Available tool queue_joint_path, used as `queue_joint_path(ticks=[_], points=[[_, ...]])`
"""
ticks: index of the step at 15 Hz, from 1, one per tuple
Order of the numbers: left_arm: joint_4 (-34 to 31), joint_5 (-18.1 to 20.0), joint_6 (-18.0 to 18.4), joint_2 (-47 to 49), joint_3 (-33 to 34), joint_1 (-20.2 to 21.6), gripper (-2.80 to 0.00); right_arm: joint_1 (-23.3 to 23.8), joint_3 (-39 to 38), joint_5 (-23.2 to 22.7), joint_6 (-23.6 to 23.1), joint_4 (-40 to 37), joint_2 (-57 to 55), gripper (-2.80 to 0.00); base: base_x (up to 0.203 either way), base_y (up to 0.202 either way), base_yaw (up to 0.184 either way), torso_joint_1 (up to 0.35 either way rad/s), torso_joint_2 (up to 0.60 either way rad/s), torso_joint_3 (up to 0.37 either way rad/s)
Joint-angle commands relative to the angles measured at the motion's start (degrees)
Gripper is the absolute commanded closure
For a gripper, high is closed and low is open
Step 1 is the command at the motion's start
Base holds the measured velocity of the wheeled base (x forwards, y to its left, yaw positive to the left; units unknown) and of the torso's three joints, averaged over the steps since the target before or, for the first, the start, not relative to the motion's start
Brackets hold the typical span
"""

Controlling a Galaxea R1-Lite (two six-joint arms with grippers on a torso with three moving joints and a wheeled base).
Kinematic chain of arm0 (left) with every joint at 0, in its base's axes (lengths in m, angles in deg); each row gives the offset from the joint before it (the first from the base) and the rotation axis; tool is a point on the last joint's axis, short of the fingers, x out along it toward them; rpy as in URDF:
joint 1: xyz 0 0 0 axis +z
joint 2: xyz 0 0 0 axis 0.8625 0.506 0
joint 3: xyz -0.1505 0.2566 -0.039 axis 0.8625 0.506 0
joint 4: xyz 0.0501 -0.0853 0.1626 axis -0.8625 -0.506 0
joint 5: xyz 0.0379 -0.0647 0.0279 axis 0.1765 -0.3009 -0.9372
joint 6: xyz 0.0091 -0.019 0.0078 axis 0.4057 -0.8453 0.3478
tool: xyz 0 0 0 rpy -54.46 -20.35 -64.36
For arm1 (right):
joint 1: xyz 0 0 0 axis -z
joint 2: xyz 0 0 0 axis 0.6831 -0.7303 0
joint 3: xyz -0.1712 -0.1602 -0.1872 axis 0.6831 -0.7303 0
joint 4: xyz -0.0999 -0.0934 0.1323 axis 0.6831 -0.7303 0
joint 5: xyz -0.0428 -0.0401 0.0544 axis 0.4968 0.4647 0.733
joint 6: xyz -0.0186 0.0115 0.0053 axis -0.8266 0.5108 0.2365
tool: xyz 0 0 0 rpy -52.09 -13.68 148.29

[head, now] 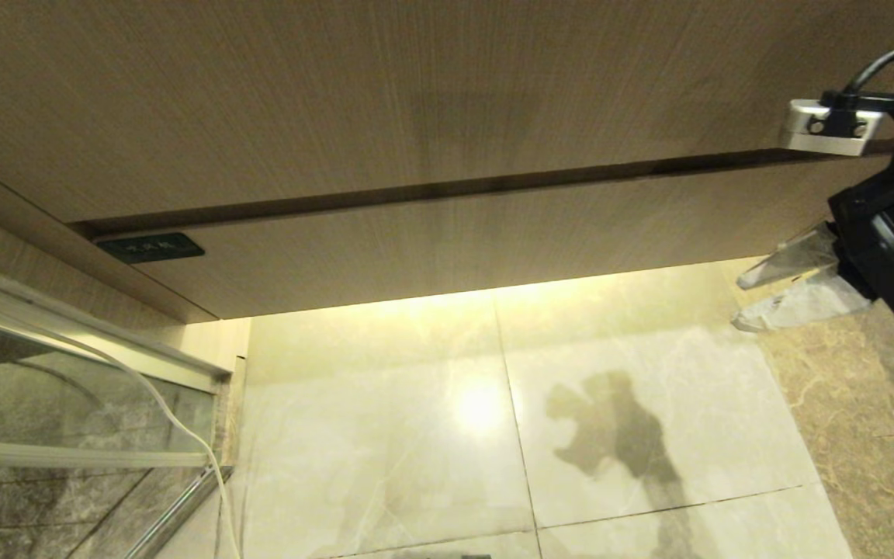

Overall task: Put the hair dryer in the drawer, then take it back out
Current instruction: Pull open the drawer

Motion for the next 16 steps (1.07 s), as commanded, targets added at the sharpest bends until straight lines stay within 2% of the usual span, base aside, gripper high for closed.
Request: queue_joint_path(ticks=[1,2,4,5,6,8,10,12,13,16], points=[[0.0,0.0,0.0,0.1,0.0,0.0,0.00,-0.8,1.3,11.6,-2.2,8.3,-4.2,-2.80,0.000,0.000,0.000,0.000,0.00,0.000],[0.0,0.0,0.0,0.0,0.0,0.0,0.00,-1.1,0.8,14.0,-7.0,11.7,-4.9,-2.80,0.000,0.000,0.000,0.000,0.00,0.000],[0.0,0.0,0.0,0.0,0.0,0.0,0.00,-1.3,-2.0,14.8,-18.0,16.6,-5.0,-2.80,0.000,0.000,0.000,0.000,0.00,0.000],[0.0,0.0,0.0,0.1,0.0,0.0,0.00,-1.3,-4.2,14.1,-24.6,21.1,-4.7,-2.80,0.000,0.000,0.000,0.000,0.00,0.000],[0.0,0.0,0.0,0.1,0.0,0.0,0.00,-1.3,-6.3,12.0,-28.4,25.9,-4.6,-2.80,0.000,0.000,0.000,0.000,0.00,0.000],[0.0,0.0,0.0,0.1,0.0,0.0,0.00,-1.3,-11.8,6.2,-31.5,34.8,-4.4,-2.80,0.000,0.000,0.000,0.000,0.00,0.000],[0.0,0.0,0.0,0.1,0.0,0.0,0.00,-1.1,-15.7,3.4,-36.7,45.9,-4.4,-2.80,0.000,0.000,0.000,0.000,0.00,0.000],[0.0,0.0,0.0,0.0,0.0,0.0,0.00,0.3,-18.5,-0.2,-39.6,56.0,-5.4,-2.80,0.000,0.000,0.000,0.000,0.00,0.000],[0.0,0.0,0.0,0.0,0.0,0.0,0.00,0.9,-19.3,-1.1,-39.9,58.4,-5.7,-2.80,0.000,0.000,0.000,0.000,0.00,0.000],[0.0,0.0,0.0,0.1,0.0,0.0,0.00,2.2,-19.4,-1.1,-39.9,59.0,-5.8,-2.80,0.000,0.000,0.000,0.000,0.00,0.000]])
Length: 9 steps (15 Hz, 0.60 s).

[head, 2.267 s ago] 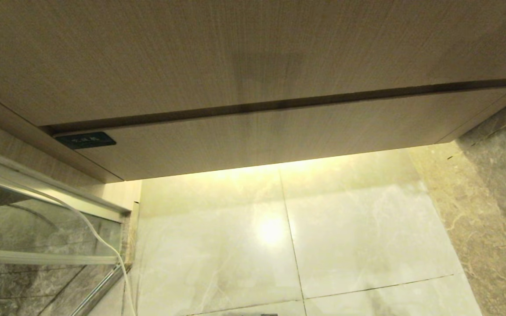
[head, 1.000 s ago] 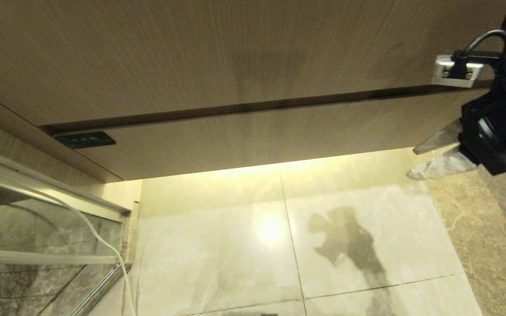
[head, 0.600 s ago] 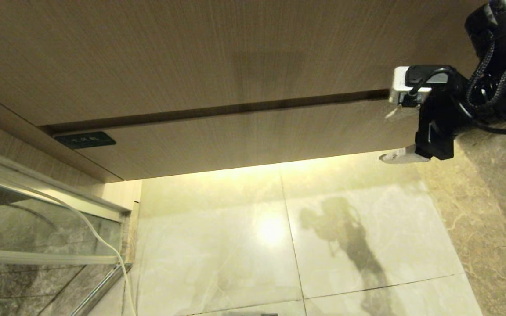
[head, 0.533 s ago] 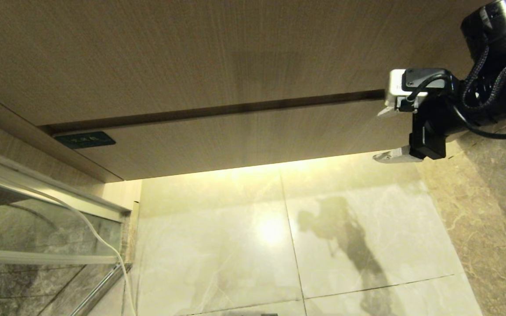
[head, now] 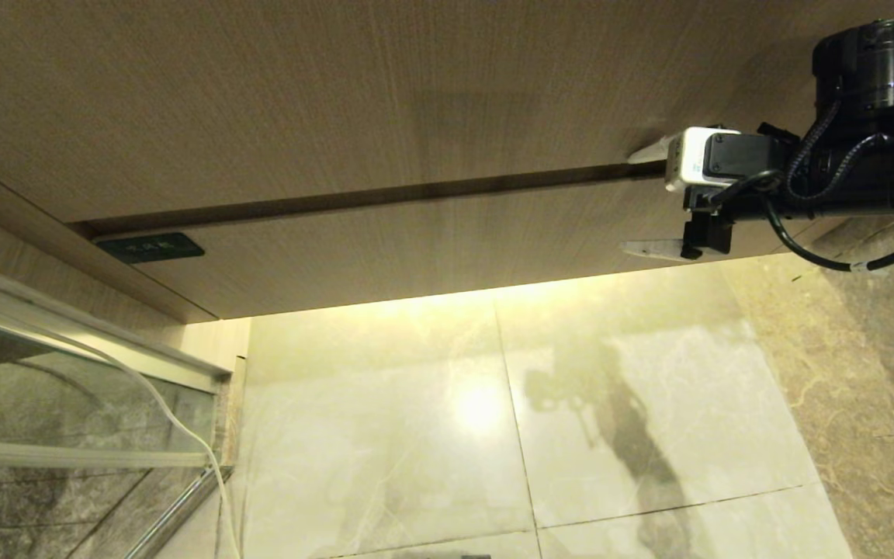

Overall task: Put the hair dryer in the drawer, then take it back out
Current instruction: Pull open the drawer

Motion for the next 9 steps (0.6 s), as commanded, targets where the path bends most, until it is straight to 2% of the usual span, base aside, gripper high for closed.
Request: queue_joint_path(ticks=[1,9], points=[[0.1,0.0,0.0,0.1,0.0,0.0,0.00,0.5,-0.5,-0.1,-0.5,0.1,0.0,-2.80,0.000,0.000,0.000,0.000,0.00,0.000],[0.1,0.0,0.0,0.1,0.0,0.0,0.00,0.3,-1.3,2.8,-0.6,-6.5,-0.6,-2.80,0.000,0.000,0.000,0.000,0.00,0.000]])
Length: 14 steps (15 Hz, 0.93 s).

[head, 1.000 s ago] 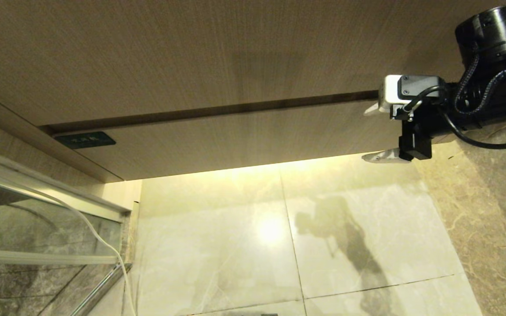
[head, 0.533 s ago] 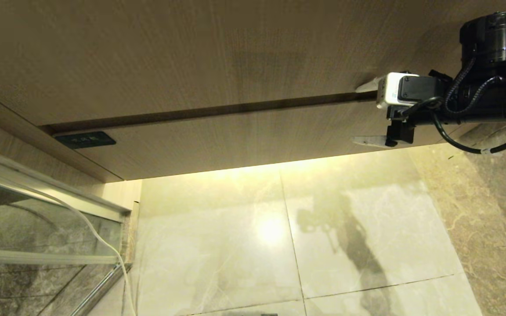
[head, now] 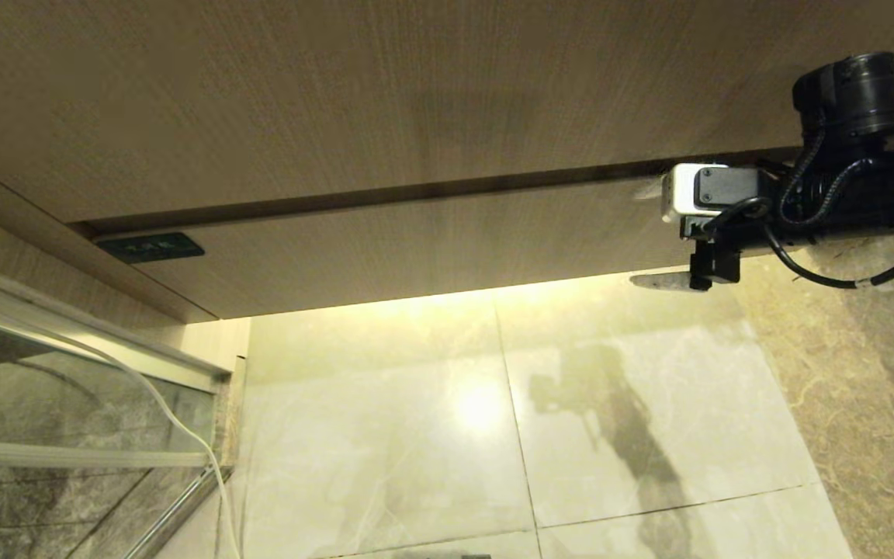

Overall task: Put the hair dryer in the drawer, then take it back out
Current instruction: Pull open the drawer

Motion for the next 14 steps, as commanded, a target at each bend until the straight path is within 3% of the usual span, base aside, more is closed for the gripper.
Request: queue_joint_path(ticks=[1,7,14], points=[[0.0,0.0,0.0,0.1,0.0,0.0,0.00,0.0,0.0,0.1,-0.3,0.6,-0.4,-2.80,0.000,0.000,0.000,0.000,0.00,0.000],[0.0,0.0,0.0,0.1,0.0,0.0,0.00,-0.3,-0.2,0.4,2.6,4.0,-0.9,-2.80,0.000,0.000,0.000,0.000,0.00,0.000],[0.0,0.0,0.0,0.1,0.0,0.0,0.00,-4.6,-1.2,7.9,12.4,4.5,3.7,-2.80,0.000,0.000,0.000,0.000,0.00,0.000]])
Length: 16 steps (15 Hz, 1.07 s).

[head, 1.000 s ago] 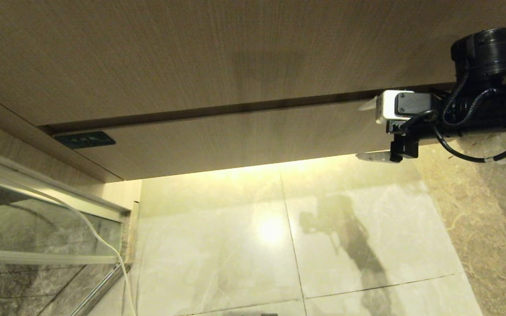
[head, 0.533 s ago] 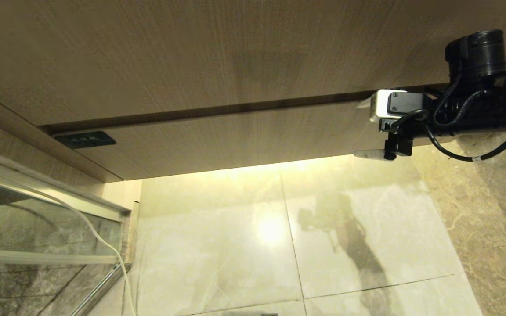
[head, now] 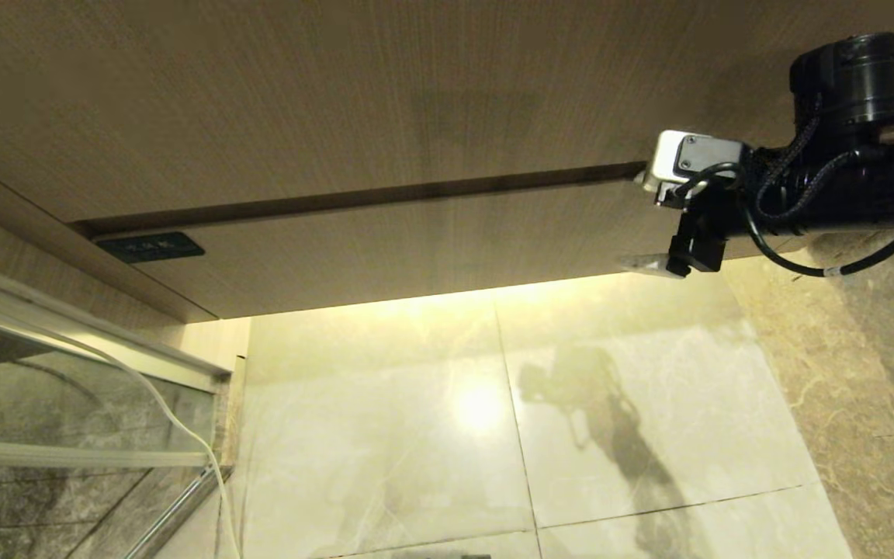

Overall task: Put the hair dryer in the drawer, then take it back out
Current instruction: Pull open the drawer

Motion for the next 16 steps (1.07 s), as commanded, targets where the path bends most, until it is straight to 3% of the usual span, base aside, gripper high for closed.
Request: queue_joint_path(ticks=[1,3,5,9,16], points=[[0.0,0.0,0.0,0.1,0.0,0.0,0.00,-0.8,-2.1,0.1,0.3,0.1,3.8,-2.80,0.000,0.000,0.000,0.000,0.00,0.000],[0.0,0.0,0.0,0.1,0.0,0.0,0.00,-1.1,-6.7,0.0,0.5,2.5,6.0,-2.80,0.000,0.000,0.000,0.000,0.00,0.000],[0.0,0.0,0.0,0.1,0.0,0.0,0.00,-1.5,-10.6,-0.1,0.5,9.6,6.3,-2.80,0.000,0.000,0.000,0.000,0.00,0.000],[0.0,0.0,0.0,0.1,0.0,0.0,0.00,-2.3,-13.0,-0.1,0.4,18.0,3.5,-2.80,0.000,0.000,0.000,0.000,0.00,0.000],[0.0,0.0,0.0,0.0,0.0,0.0,0.00,-2.3,-15.6,-0.1,0.5,22.8,0.6,-2.80,0.000,0.000,0.000,0.000,0.00,0.000]])
